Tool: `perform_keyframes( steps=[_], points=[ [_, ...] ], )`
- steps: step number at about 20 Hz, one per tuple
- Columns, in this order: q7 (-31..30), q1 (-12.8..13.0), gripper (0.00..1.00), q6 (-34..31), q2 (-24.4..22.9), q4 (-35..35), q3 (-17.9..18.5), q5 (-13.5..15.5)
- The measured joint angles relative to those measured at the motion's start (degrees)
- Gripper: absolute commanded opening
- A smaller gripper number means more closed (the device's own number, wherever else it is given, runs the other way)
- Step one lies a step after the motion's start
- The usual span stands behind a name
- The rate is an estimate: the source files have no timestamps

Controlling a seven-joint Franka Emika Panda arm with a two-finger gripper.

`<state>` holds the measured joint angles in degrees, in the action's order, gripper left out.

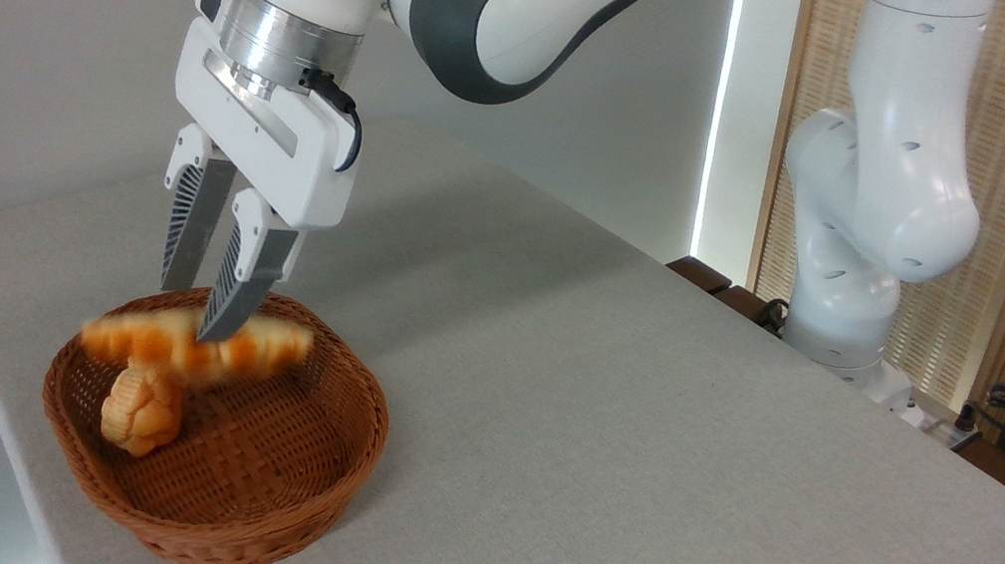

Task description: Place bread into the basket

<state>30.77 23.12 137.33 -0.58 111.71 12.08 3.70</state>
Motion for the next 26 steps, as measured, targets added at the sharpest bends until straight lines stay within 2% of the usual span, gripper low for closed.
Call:
perform_keyframes(
  steps=[4,6,10,14,18,26],
  points=[
    [0.1,0.0,1.0,-0.5,0.0,0.0,0.0,0.0],
    [0.1,0.0,1.0,-3.4,-0.3,-0.1,0.0,0.0],
    [0.2,0.2,1.0,-18.7,-3.2,-1.0,-0.3,0.0],
    [0.3,0.2,1.0,-28.8,-5.8,-1.0,-0.1,-0.7],
    [0.3,0.2,1.0,-30.3,-6.7,-1.0,0.1,-6.0],
    [0.3,0.1,1.0,-30.4,-7.9,-1.0,1.4,-5.7]
  ],
)
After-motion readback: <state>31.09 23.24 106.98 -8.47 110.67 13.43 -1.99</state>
